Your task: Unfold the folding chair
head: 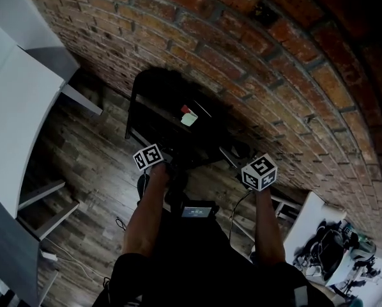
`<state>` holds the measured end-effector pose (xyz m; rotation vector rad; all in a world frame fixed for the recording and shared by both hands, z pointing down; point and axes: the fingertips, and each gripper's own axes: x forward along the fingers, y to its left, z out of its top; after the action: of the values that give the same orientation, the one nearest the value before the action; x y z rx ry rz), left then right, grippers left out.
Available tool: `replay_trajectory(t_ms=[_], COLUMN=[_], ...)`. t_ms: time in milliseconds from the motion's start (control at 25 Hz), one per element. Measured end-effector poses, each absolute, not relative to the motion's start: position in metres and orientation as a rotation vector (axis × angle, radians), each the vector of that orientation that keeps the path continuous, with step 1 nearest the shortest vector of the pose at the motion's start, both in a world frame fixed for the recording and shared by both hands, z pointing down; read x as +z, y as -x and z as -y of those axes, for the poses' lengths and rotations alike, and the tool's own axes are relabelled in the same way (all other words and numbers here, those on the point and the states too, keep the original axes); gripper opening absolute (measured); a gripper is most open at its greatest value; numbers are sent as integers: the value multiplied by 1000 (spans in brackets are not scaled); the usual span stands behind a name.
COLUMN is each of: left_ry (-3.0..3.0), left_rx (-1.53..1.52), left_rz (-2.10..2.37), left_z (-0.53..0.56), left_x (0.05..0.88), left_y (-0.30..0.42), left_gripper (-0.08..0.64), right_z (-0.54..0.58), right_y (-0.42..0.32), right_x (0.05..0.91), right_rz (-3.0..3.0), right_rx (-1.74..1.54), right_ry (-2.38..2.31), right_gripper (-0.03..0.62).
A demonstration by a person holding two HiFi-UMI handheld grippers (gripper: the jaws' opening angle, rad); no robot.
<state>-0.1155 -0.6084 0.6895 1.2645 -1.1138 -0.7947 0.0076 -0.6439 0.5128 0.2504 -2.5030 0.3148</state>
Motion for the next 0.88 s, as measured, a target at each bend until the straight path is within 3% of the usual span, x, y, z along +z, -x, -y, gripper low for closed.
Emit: replay_trajectory(t_ms=[200, 400, 480, 880], left_ry=[-1239, -1240, -1241, -1229], left_rx=[-864, -933, -946, -1054], left_rz=[1085, 1079, 1072, 1027], left_z=[585, 554, 542, 501], left_x=[690, 686, 684, 675], left_y=[116, 121, 124, 135], left_gripper=[21, 20, 20, 25], right_z=[618, 586, 572, 518], right_y=[-3, 53, 67, 81], right_x=[507, 497, 500, 492], right_rz=[2530, 2519, 2465, 2472], right_rx=[444, 557, 540, 601], right_ry=[-157, 19, 45, -1], right_gripper=[156, 155, 108, 115])
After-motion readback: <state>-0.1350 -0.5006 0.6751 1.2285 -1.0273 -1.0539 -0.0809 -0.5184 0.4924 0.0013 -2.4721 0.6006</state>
